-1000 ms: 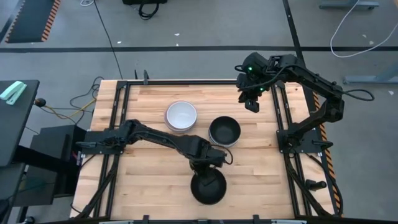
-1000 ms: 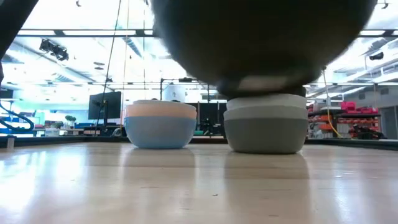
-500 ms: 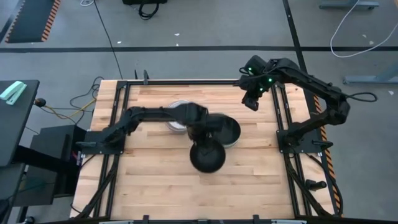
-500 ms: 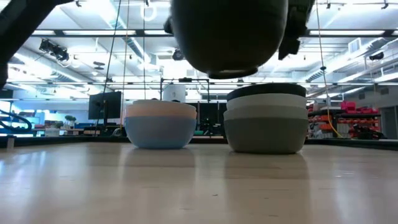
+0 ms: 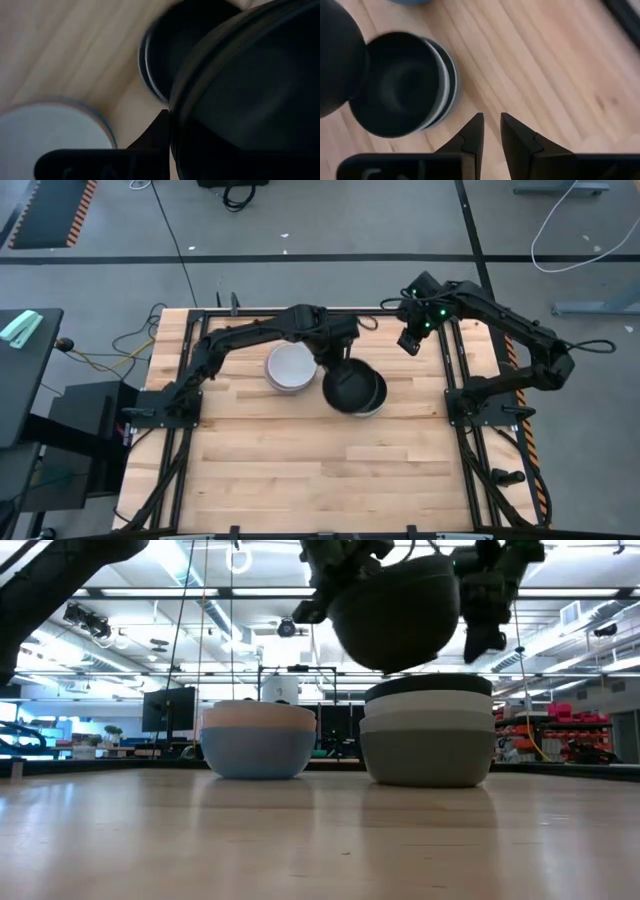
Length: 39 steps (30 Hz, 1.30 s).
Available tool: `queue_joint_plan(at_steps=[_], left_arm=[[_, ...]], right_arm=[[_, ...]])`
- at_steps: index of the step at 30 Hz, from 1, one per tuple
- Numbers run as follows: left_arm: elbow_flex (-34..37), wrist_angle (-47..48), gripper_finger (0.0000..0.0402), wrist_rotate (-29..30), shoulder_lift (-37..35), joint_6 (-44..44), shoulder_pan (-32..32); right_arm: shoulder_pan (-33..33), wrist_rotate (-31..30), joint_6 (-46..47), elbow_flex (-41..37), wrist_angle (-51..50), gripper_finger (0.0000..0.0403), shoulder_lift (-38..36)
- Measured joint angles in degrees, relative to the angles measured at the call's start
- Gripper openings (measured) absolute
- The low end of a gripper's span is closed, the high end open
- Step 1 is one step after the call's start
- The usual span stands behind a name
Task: Nest bowls inside each other
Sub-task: Stack the bottom stacked bowls on top of the black bowl
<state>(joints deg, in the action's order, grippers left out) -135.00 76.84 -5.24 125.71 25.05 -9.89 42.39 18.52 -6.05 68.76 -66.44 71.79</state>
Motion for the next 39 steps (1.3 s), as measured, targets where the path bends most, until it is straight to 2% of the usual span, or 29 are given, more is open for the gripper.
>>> queue_joint_plan(at_steps=[5, 11, 15, 27, 39], left_arm=[[-0.04, -6.48, 0.0023, -1.62, -0.75, -0.25, -1.86], [0.00, -5.97, 0.0023, -2.77, -0.44, -0.86, -2.60], [0.02, -6.07, 0.0023, -2.81, -0.22, -0.86, -2.77], [0.02, -3.44, 0.0023, -2.75, -0.22, -0.67, -2.16], [0.02, -0.19, 0.0023, -2.30, -0.22, -0.23, 0.26]], right_arm=[[0.00, 1.39, 0.43, -7.88, 6.14, 0.0059, 0.92], [1.79, 10.60, 2.48, -15.74, 17.55, 0.0012, 2.19], [2.13, 11.55, 5.10, -18.87, 23.00, 0.0011, 3.51], [-0.56, 14.30, 10.75, -23.06, 32.02, 0.0003, 7.56], [-9.43, 14.37, 16.64, -23.18, 36.23, 0.0002, 10.42]])
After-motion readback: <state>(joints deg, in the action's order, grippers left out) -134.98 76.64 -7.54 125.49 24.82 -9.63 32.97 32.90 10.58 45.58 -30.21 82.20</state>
